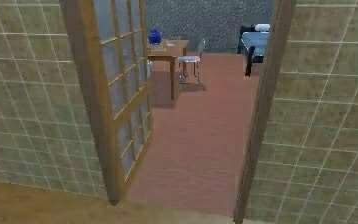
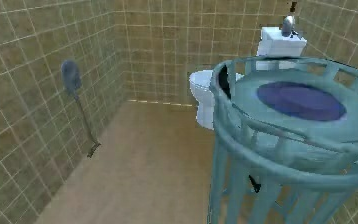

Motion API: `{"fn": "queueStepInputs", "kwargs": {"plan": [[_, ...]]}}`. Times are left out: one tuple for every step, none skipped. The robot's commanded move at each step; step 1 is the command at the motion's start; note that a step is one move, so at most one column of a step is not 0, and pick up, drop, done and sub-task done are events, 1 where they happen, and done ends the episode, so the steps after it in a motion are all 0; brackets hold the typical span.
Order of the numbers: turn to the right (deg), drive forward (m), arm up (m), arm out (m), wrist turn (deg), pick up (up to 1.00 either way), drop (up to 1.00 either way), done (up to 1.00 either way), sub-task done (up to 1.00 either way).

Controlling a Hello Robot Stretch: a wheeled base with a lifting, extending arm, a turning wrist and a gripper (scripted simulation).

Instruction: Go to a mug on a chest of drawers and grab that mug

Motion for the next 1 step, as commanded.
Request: {"fn": "queueStepInputs", "kwargs": {"plan": [[0.0,1.0,0.0,0.0,0.0,0.0,0.0,0.0,0.0]]}}
